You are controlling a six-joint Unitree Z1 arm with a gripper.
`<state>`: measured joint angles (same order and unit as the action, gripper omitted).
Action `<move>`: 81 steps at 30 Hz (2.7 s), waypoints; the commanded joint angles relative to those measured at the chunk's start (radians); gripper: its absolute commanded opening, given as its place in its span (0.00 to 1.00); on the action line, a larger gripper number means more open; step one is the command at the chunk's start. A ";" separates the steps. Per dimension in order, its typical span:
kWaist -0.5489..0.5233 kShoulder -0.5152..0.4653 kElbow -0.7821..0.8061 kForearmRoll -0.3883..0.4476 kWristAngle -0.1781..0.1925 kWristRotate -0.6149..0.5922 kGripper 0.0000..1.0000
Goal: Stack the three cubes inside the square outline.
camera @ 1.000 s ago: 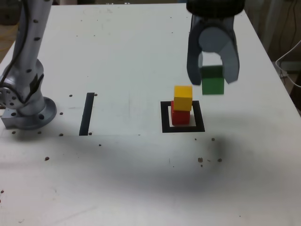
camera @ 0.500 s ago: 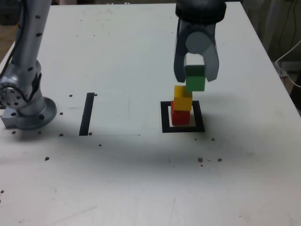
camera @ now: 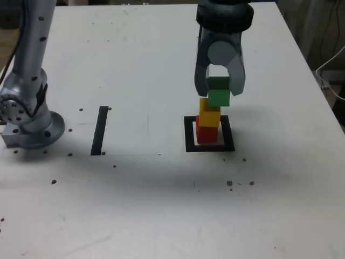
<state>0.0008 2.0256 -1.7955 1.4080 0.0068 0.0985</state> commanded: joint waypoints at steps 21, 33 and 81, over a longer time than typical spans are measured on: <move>-0.015 -0.043 0.050 0.014 -0.019 -0.021 0.00; -0.022 -0.041 0.065 -0.001 -0.004 -0.054 0.04; -0.031 -0.380 0.357 0.033 0.003 -0.051 0.99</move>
<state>-0.0329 1.6589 -1.4660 1.4353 0.0119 0.0427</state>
